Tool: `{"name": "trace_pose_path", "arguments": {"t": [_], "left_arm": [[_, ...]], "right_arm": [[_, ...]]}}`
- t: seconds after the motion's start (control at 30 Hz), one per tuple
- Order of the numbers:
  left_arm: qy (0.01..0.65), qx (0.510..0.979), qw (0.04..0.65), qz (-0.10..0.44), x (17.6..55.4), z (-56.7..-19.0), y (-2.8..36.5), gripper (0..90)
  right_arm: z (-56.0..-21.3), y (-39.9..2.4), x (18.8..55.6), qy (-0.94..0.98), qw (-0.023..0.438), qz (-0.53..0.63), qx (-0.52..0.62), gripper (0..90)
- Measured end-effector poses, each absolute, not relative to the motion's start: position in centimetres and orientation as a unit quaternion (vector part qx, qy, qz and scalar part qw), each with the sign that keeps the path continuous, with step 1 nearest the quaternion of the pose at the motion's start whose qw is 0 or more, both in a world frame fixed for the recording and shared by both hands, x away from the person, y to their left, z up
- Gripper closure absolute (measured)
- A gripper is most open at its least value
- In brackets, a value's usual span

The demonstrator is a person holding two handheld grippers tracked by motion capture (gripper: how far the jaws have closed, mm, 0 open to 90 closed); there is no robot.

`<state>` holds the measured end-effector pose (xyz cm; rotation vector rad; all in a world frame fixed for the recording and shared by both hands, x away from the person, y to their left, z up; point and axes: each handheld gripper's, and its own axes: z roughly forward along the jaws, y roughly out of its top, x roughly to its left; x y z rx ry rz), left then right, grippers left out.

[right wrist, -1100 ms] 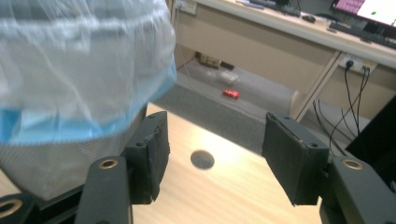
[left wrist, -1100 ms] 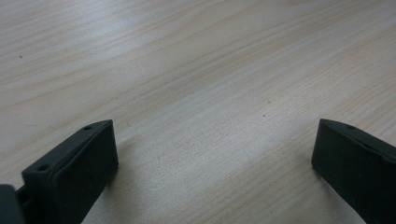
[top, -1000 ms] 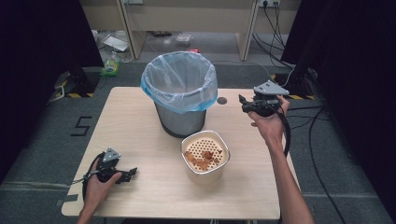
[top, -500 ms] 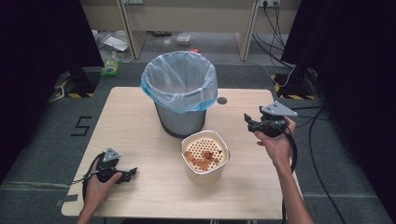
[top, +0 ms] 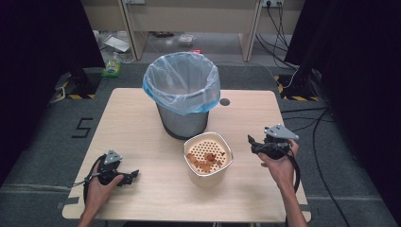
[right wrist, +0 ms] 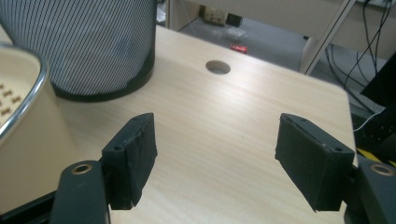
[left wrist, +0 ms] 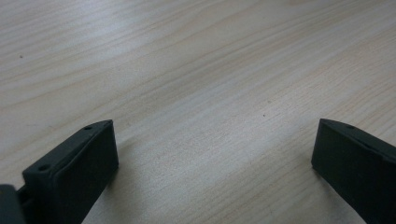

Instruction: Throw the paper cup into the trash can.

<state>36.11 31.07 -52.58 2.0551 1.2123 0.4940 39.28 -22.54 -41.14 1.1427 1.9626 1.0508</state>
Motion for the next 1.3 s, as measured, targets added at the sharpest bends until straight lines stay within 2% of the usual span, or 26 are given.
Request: {"name": "trace_pose_path", "arguments": {"t": [0.17,0.8,1.3], "left_arm": [[0.467,0.791,0.346,0.190,36.1,-52.6,31.1,0.0],[0.467,0.791,0.346,0.190,36.1,-52.6,31.1,0.0],[0.467,0.792,0.346,0.190,36.0,-52.6,31.1,0.0]], "right_arm": [[-42.6,-22.4,38.3,0.746,0.309,0.395,0.438,26.0],[-48.5,-21.9,34.7,0.781,0.249,0.358,0.447,24.5],[-50.7,-23.1,32.9,0.791,0.215,0.327,0.470,22.8]]}}
